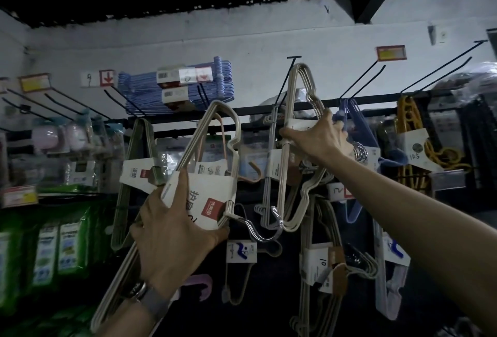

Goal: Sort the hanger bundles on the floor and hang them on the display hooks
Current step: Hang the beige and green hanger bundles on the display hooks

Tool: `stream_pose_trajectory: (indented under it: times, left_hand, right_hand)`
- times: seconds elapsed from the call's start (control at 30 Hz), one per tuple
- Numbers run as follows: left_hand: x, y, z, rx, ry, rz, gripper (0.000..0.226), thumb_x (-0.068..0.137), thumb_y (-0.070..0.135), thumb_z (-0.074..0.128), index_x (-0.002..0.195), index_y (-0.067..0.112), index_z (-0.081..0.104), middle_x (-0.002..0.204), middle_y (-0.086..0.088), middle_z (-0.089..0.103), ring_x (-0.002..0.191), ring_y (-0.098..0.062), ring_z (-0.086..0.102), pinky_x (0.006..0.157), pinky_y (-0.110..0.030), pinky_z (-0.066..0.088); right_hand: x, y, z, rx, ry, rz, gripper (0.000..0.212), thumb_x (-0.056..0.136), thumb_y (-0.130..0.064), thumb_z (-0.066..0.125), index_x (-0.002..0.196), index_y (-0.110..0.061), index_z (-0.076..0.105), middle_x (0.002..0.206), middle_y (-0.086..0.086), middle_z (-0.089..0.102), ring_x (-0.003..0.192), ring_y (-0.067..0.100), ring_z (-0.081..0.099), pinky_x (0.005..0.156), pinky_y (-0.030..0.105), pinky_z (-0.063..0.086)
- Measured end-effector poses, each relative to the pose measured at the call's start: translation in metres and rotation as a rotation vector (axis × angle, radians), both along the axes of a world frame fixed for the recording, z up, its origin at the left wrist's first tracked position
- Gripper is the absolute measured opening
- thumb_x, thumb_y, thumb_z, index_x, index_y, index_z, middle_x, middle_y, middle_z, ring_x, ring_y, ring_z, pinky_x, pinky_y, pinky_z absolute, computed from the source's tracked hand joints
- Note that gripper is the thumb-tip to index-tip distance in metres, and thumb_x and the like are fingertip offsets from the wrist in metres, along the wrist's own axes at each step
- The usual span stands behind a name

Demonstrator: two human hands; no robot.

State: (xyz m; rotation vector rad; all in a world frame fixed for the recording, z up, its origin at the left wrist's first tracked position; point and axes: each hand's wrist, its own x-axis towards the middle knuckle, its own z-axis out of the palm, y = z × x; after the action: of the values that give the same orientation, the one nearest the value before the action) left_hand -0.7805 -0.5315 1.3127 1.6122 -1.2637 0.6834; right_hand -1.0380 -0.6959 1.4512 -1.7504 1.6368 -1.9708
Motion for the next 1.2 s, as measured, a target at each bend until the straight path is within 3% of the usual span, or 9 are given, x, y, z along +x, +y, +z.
stream_pose_trajectory:
  times: [0.13,0.23,0.33,0.43,0.63,0.77,1.0,1.13,1.2]
  left_hand:
    - [-0.001,-0.002,-0.006,0.017,0.035,-0.017,0.144,0.048,0.086,0.076,0.157,0.053,-0.012,0.153,-0.018,0.029,0.14,-0.038,0.031,0.112,-0.062,0.027]
    - [-0.001,-0.006,-0.009,0.018,0.031,-0.03,0.144,0.046,0.088,0.073,0.156,0.053,-0.013,0.153,-0.017,0.029,0.139,-0.038,0.031,0.11,-0.062,0.031]
    - [-0.001,-0.009,-0.008,0.035,0.002,-0.008,0.145,0.045,0.092,0.07,0.157,0.051,-0.014,0.153,-0.017,0.03,0.139,-0.039,0.031,0.108,-0.063,0.035]
    - [-0.001,-0.01,-0.008,0.031,-0.027,0.002,0.145,0.045,0.093,0.07,0.158,0.049,-0.011,0.153,-0.017,0.03,0.139,-0.039,0.032,0.107,-0.064,0.037]
    - [-0.001,-0.008,-0.009,0.027,-0.029,-0.019,0.144,0.044,0.093,0.066,0.155,0.053,-0.016,0.151,-0.013,0.029,0.138,-0.036,0.031,0.108,-0.061,0.035]
    - [0.005,-0.003,-0.009,0.042,-0.035,-0.005,0.141,0.044,0.092,0.062,0.154,0.054,-0.018,0.153,-0.011,0.027,0.139,-0.034,0.03,0.11,-0.059,0.032]
    - [0.011,0.0,-0.013,0.043,-0.058,0.036,0.137,0.041,0.097,0.044,0.153,0.053,-0.02,0.152,-0.008,0.025,0.138,-0.032,0.032,0.11,-0.056,0.031]
    - [0.015,-0.001,-0.015,0.052,-0.044,0.04,0.137,0.045,0.095,0.051,0.153,0.053,-0.02,0.152,-0.007,0.026,0.138,-0.032,0.032,0.11,-0.055,0.032]
    - [0.02,-0.001,-0.017,0.064,-0.038,0.05,0.137,0.047,0.094,0.056,0.153,0.053,-0.021,0.15,-0.006,0.026,0.135,-0.031,0.034,0.108,-0.055,0.033]
  right_hand:
    - [0.008,0.033,-0.018,0.012,0.088,-0.067,0.146,0.037,-0.1,0.053,0.157,-0.024,0.02,0.148,0.02,0.043,0.131,0.045,0.045,0.102,0.058,0.047]
    - [0.009,0.035,-0.019,0.018,0.095,-0.079,0.139,0.048,-0.095,0.06,0.159,-0.024,0.017,0.153,0.02,0.038,0.135,0.045,0.043,0.104,0.06,0.046]
    - [0.008,0.03,-0.01,0.032,0.098,-0.078,0.14,0.047,-0.098,0.058,0.158,-0.024,0.017,0.145,0.022,0.042,0.125,0.046,0.049,0.097,0.059,0.052]
    - [0.009,0.03,-0.004,0.027,0.116,-0.078,0.131,0.055,-0.09,0.068,0.157,-0.023,0.019,0.141,0.02,0.043,0.126,0.044,0.048,0.1,0.059,0.05]
    - [0.014,0.022,-0.013,0.042,0.096,-0.032,0.139,0.054,-0.095,0.061,0.161,-0.024,0.009,0.157,0.026,0.033,0.138,0.051,0.041,0.107,0.065,0.043]
    - [0.016,0.017,-0.017,0.022,0.117,-0.079,0.139,0.059,-0.089,0.07,0.164,-0.024,0.005,0.164,0.024,0.024,0.145,0.048,0.033,0.109,0.063,0.038]
    - [0.02,-0.005,-0.012,0.075,0.095,0.001,0.152,0.036,-0.099,0.059,0.16,-0.025,0.013,0.156,0.027,0.031,0.136,0.052,0.042,0.106,0.064,0.045]
    - [0.025,-0.016,-0.013,0.112,0.108,0.0,0.127,0.064,-0.085,0.075,0.157,-0.016,0.02,0.151,0.028,0.037,0.13,0.053,0.046,0.106,0.063,0.045]
    - [0.028,-0.022,-0.013,0.127,0.129,-0.035,0.127,0.068,-0.083,0.074,0.159,-0.014,0.017,0.155,0.028,0.033,0.135,0.051,0.042,0.108,0.062,0.043]
